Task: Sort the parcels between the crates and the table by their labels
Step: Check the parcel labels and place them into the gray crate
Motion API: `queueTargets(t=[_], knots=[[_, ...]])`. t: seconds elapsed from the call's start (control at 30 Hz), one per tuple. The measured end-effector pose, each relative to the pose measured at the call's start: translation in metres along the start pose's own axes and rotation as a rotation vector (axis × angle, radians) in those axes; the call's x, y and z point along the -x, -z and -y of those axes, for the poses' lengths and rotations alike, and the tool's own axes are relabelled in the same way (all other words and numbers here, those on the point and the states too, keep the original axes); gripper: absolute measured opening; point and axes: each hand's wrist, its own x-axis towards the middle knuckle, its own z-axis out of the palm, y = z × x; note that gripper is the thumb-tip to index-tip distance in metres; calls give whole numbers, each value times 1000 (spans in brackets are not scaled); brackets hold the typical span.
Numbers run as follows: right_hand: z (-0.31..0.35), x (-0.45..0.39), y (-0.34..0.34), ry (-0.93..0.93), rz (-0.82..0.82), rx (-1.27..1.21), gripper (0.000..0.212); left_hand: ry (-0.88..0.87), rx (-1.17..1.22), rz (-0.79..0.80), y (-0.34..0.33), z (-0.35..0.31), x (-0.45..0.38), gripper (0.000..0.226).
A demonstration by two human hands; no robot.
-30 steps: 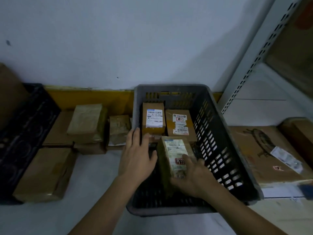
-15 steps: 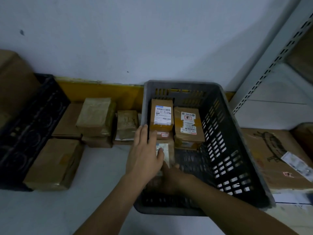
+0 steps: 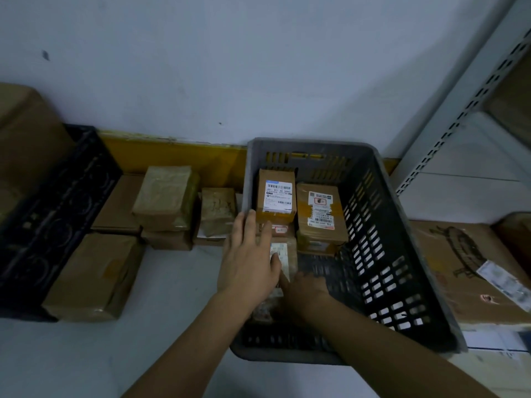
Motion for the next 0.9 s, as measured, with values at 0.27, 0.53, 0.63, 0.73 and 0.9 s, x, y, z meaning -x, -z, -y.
queueTargets(t=[0.27, 0.53, 0.63, 0.73, 0.9], knots=[[-12, 26, 36, -73, -488, -101, 89, 73, -35, -95, 23, 33, 3, 78], [33, 46, 83, 39, -964, -301, 82, 209, -100, -130, 34, 115, 22, 78], [69, 50, 97, 100, -997, -284, 82, 248, -77, -146, 37, 153, 28, 78], [115, 47, 107, 136, -997, -286, 83, 305, -69, -105, 38, 203, 41, 81], [199, 26, 102, 139, -902, -313, 81, 387, -46, -30, 25, 299, 68, 82]])
